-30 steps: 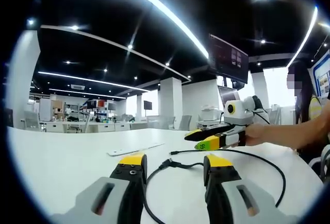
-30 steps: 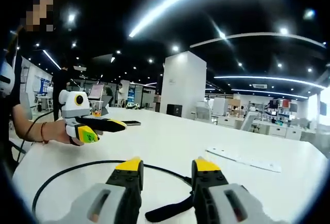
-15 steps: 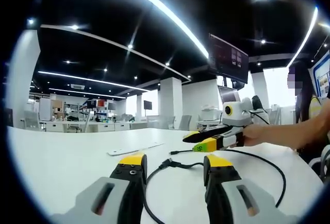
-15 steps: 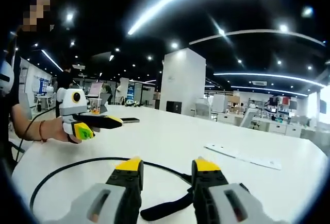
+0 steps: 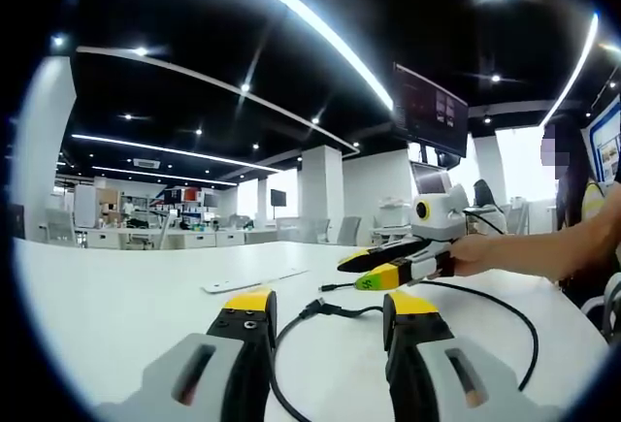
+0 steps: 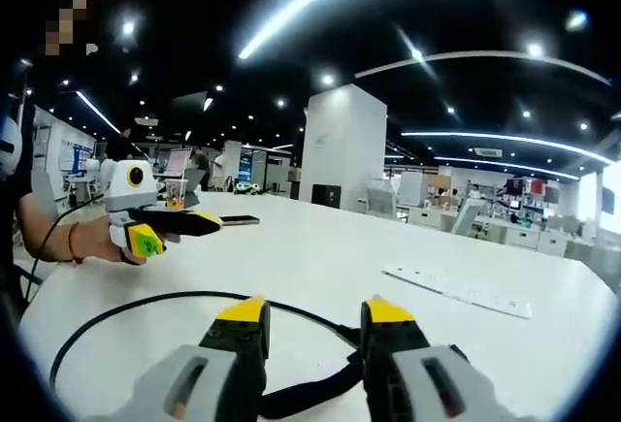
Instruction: Find the charging cable on the desk, coil it up and secure with Velcro.
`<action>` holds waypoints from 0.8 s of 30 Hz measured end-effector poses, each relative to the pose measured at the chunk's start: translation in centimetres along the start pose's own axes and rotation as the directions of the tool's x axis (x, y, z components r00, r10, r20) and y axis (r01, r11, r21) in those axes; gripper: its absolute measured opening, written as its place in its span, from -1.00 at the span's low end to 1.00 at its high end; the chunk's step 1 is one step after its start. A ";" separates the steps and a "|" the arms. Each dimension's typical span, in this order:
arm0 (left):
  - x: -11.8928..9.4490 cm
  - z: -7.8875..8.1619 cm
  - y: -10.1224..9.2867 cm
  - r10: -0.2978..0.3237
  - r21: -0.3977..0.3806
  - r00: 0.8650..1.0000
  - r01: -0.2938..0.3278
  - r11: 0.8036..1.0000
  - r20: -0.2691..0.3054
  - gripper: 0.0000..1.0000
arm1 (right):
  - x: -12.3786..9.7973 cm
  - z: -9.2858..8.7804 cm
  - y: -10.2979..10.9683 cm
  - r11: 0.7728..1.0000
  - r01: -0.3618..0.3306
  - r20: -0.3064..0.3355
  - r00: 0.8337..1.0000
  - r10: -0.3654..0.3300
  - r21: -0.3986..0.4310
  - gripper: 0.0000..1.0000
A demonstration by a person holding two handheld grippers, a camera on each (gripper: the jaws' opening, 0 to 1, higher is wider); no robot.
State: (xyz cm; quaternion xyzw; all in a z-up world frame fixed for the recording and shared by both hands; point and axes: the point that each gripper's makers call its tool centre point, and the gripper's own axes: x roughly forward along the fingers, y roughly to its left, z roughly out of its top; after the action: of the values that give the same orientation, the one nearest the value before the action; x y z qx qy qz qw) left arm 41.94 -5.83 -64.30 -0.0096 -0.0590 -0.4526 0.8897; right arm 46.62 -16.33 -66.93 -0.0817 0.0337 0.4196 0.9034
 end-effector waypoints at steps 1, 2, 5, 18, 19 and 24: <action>0.0 0.0 0.0 0.000 0.000 1.000 0.000 1.000 -0.001 -0.12 | 0.0 0.0 0.0 1.000 0.000 -0.002 1.000 0.000 0.000 -0.23; 0.0 0.0 0.0 0.001 0.000 1.000 -0.001 1.000 0.000 -0.12 | 0.1 -0.1 -0.1 1.000 0.001 -0.006 1.000 -0.001 -0.001 -0.23; 0.0 0.0 0.1 0.002 0.001 1.000 -0.002 1.000 0.001 -0.12 | 0.2 -0.3 -0.3 1.000 0.003 -0.011 1.000 -0.003 0.001 -0.23; 0.0 0.0 0.0 0.001 0.003 1.000 -0.001 1.000 -0.001 -0.12 | 0.5 -0.8 -0.6 1.000 0.004 -0.027 1.000 -0.004 0.008 -0.23; 0.0 0.0 0.0 0.002 0.004 1.000 -0.002 1.000 0.000 -0.12 | 0.6 -0.9 -0.6 1.000 0.003 -0.029 1.000 -0.003 0.008 -0.23; -0.1 -0.1 0.2 0.008 0.006 1.000 -0.008 1.000 -0.001 -0.12 | 1.0 -1.4 -0.9 1.000 0.007 -0.035 0.999 -0.006 0.020 -0.23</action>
State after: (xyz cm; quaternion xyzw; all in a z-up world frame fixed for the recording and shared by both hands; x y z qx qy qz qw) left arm 42.09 -5.64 -64.37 -0.0069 -0.0597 -0.4488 0.8916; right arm 47.96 -16.38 -68.38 -0.0801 0.0534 0.4148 0.9048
